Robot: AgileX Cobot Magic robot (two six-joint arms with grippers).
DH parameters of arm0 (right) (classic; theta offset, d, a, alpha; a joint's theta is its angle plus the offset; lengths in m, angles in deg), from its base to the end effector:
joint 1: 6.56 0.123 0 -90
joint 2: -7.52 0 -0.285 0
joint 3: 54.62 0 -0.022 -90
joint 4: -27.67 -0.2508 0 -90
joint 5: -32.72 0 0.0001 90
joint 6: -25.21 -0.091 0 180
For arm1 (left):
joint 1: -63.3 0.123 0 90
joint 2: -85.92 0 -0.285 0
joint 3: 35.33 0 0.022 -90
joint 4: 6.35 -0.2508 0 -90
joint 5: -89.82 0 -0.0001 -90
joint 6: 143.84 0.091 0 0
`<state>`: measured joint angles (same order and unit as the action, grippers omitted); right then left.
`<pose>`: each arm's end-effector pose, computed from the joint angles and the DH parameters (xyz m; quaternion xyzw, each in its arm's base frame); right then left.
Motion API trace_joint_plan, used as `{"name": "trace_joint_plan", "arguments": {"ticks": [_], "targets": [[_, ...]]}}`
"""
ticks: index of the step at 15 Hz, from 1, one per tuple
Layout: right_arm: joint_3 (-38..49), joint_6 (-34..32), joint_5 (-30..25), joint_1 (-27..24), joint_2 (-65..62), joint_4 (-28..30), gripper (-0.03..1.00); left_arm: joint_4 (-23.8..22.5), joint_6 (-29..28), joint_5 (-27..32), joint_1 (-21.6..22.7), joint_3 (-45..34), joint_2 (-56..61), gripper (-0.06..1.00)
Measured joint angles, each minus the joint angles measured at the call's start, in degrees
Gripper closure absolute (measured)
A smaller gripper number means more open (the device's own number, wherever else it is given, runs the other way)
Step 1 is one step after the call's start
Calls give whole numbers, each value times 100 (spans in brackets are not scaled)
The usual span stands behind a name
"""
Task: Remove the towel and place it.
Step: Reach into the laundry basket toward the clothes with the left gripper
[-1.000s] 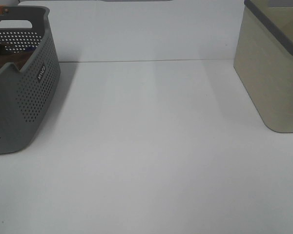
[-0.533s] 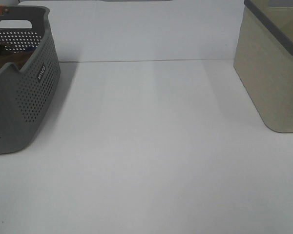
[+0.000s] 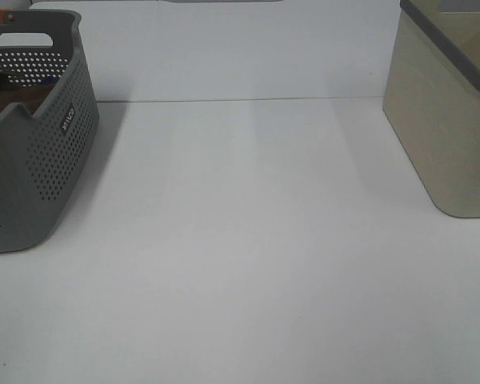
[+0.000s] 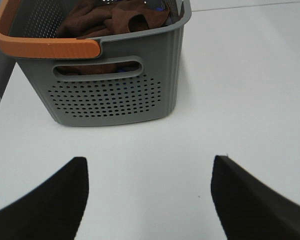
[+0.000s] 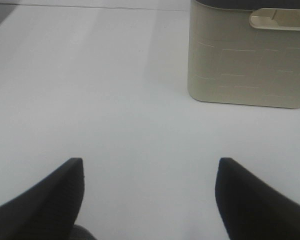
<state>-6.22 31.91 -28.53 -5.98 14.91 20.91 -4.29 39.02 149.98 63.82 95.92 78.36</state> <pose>-0.0070 0.0093 0.2779 -0.0569 0.8494 0.0310 0.5237 -0.0046 -0.0029 0.2773 0.0180 0.8499 -0.0024 0.5267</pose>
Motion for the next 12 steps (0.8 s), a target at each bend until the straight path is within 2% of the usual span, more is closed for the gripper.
{"name": "trace_joint_plan", "arguments": {"ticks": [2,3,4,5,9,10,12], "targets": [[0,0,0,0,0,0,27,-332,0,-80,0,46,-74,28],[0,0,0,0,0,0,27,-487,0,-355,0,80,-252,28],[0,0,0,0,0,0,27,-544,0,-756,0,97,-441,28],[0,0,0,0,0,0,27,-579,0,-1478,0,97,-831,28],[0,0,0,0,0,-29,27,-579,0,-3564,0,201,-2630,28],[0,0,0,0,0,-29,27,-579,-6,-3930,0,361,-3191,28],[0,0,0,0,0,-29,27,-579,-6,-4200,0,945,-4521,28]]}}
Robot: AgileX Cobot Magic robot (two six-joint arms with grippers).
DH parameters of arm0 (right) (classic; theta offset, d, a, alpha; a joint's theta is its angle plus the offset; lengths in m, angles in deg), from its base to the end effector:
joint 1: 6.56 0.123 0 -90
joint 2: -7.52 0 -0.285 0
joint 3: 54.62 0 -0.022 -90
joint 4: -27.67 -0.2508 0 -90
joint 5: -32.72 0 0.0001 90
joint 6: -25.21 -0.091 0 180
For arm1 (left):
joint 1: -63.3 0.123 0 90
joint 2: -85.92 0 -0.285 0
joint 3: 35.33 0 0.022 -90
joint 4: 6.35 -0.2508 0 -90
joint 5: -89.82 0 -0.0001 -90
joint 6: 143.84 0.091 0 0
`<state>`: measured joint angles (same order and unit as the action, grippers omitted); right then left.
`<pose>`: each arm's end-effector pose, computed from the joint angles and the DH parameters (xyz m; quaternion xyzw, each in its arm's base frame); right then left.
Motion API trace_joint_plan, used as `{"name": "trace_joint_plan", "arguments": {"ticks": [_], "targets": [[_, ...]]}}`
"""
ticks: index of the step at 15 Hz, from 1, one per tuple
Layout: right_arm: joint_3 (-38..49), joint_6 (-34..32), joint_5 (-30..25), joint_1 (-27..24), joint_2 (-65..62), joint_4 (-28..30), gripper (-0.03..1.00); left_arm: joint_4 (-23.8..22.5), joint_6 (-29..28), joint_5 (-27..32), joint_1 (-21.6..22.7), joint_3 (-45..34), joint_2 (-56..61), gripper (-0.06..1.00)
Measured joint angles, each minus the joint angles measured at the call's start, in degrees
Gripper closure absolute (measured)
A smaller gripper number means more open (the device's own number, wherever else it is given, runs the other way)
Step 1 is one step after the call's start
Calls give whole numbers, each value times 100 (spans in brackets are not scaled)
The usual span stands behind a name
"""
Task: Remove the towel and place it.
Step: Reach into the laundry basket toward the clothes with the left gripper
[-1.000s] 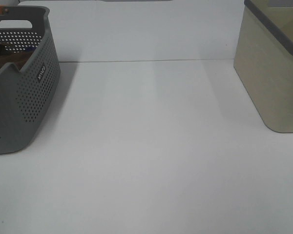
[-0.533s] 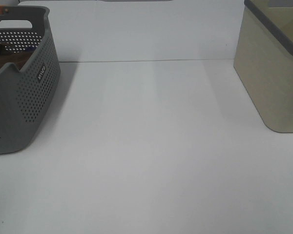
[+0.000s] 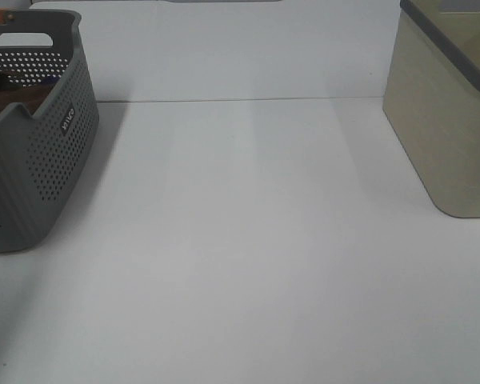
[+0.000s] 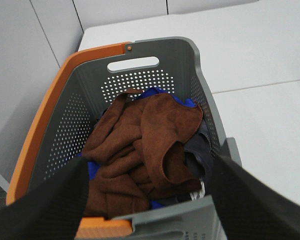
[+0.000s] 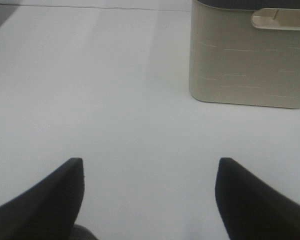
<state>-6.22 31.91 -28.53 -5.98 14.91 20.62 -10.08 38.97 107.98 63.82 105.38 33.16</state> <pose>-0.0070 0.0097 0.2779 -0.0570 0.8493 0.0335 0.5237 0.1643 0.0033 0.3314 0.0359 0.8192 0.0426 0.5708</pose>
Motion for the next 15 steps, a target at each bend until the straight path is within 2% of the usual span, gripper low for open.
{"name": "trace_joint_plan", "arguments": {"ticks": [3,5,6,7,8,9,10,12,14,15], "targets": [[0,0,0,0,0,0,27,0,0,11,0,940,-1490,28],[0,0,0,0,0,-6,27,0,0,189,0,1828,-2601,28],[0,0,0,0,0,-6,27,0,0,395,0,2275,-3077,28],[0,0,0,0,0,-6,27,-92,0,1014,6,3272,-4016,28],[0,0,0,0,0,-6,27,-264,0,1392,6,3845,-4486,28],[0,0,0,0,0,-6,27,-264,0,1392,6,3845,-4486,28],[0,0,0,0,0,-11,27,-636,-17,2080,6,4887,-5283,28],[0,0,0,0,0,-11,27,-1014,-126,2630,6,5844,-6091,28],[0,0,0,0,0,-11,27,-1186,-143,2979,6,6686,-6749,28],[0,0,0,0,0,-11,27,-1215,-143,3042,6,6847,-6916,28]]}}
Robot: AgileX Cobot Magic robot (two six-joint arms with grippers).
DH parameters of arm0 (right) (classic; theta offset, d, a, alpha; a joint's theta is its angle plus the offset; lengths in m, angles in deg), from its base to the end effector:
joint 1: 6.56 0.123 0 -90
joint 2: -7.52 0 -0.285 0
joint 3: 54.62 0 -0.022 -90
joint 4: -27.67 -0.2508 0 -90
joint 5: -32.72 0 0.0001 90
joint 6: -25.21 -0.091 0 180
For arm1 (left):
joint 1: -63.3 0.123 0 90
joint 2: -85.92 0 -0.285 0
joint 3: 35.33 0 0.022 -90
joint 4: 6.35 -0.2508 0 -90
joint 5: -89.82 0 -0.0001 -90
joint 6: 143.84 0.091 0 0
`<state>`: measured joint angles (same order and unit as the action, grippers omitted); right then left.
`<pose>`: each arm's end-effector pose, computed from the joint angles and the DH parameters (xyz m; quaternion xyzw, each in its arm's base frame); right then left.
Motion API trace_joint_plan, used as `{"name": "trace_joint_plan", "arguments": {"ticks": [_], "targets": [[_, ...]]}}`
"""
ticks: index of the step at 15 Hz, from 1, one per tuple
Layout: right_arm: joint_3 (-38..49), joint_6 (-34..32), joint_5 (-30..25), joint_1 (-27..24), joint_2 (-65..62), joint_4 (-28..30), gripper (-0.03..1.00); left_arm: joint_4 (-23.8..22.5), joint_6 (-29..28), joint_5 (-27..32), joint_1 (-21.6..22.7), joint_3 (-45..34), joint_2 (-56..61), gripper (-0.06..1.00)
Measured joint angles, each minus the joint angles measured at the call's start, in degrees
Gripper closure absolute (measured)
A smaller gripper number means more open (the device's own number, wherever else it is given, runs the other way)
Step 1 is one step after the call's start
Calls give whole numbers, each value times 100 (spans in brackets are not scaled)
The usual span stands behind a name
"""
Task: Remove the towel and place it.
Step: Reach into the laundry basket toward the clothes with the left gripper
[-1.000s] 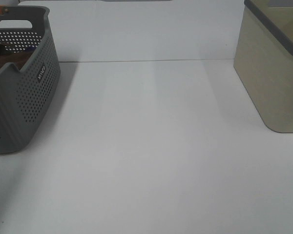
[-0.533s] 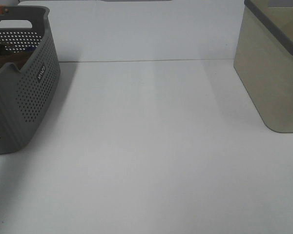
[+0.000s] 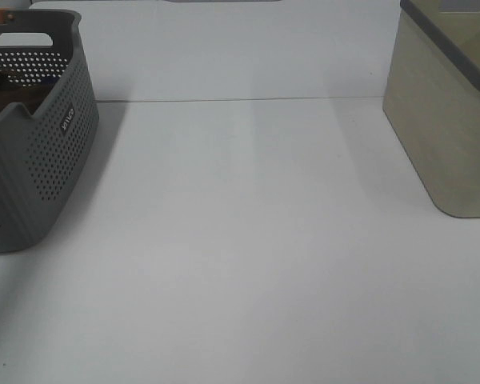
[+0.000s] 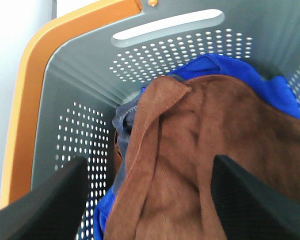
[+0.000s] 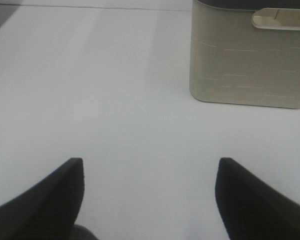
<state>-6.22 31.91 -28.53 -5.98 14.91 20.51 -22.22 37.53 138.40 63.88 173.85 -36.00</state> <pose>-0.0070 0.0099 0.2779 -0.0570 0.8493 0.0345 0.5238 0.4590 0.0233 0.3064 0.0583 0.9342 0.1335 0.3258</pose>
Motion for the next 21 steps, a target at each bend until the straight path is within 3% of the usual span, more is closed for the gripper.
{"name": "trace_joint_plan", "arguments": {"ticks": [7,13,21], "targets": [[0,0,0,0,0,0,27,-286,0,143,0,1759,-1748,33],[0,0,0,0,0,0,27,-395,0,-126,218,1874,-2355,34],[0,-6,0,0,0,0,27,-235,6,-625,138,1874,-2447,34]]}}
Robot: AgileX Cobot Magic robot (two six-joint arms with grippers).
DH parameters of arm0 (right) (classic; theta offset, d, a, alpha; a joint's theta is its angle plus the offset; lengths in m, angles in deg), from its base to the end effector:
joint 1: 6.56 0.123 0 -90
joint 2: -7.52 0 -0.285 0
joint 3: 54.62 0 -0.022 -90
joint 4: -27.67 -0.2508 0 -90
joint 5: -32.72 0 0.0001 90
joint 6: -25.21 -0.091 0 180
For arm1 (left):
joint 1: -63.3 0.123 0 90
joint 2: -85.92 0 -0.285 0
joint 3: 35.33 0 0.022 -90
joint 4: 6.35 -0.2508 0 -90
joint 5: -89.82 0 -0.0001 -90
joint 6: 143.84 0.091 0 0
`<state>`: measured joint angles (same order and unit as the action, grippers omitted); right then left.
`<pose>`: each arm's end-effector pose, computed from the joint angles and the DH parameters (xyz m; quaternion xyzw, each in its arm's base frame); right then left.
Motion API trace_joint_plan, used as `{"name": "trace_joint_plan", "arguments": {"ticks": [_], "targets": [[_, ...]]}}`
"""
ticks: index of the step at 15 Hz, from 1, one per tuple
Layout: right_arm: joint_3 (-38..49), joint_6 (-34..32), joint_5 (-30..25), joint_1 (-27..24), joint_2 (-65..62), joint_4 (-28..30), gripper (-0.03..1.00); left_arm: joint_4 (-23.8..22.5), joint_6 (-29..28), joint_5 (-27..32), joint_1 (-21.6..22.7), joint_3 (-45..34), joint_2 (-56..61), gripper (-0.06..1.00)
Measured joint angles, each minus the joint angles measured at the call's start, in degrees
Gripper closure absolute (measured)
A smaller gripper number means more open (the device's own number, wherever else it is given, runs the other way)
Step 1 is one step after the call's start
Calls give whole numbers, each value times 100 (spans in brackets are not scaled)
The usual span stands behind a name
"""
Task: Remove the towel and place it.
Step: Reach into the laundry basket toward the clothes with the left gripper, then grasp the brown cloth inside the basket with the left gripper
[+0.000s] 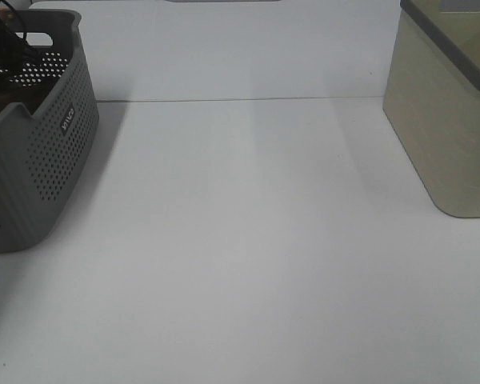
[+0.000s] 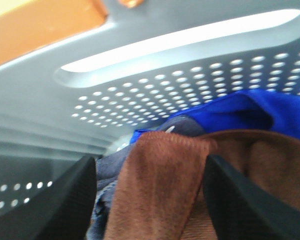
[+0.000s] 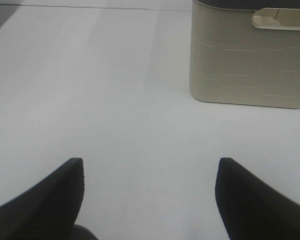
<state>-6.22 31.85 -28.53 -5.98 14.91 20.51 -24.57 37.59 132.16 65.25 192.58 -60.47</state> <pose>-0.0070 0.0099 0.2779 -0.0566 0.8493 0.0347 0.5238 0.5456 0.0378 0.1980 0.0703 0.9306 0.1494 0.3268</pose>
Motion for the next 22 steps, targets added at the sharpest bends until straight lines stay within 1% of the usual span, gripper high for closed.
{"name": "trace_joint_plan", "arguments": {"ticks": [3,7,9,10,13,16,19,21,22], "targets": [[0,0,0,0,0,0,27,17,6,0,-155,0,0,34],[0,0,0,0,0,0,27,40,11,115,-143,6,-29,34],[0,0,0,0,0,0,27,-80,11,223,-138,17,-132,34],[0,0,0,0,0,0,27,-212,11,281,-138,17,-264,34],[0,-6,0,0,0,0,27,-275,11,269,-138,17,-372,34],[0,-6,0,0,0,0,27,-424,6,229,-138,17,-378,41],[0,-6,0,0,0,0,27,-510,-11,201,-138,17,-361,42],[0,-6,0,0,0,0,27,-516,-11,189,-138,17,-355,47],[0,-6,0,0,0,0,27,-527,-11,166,-138,17,-355,52]]}}
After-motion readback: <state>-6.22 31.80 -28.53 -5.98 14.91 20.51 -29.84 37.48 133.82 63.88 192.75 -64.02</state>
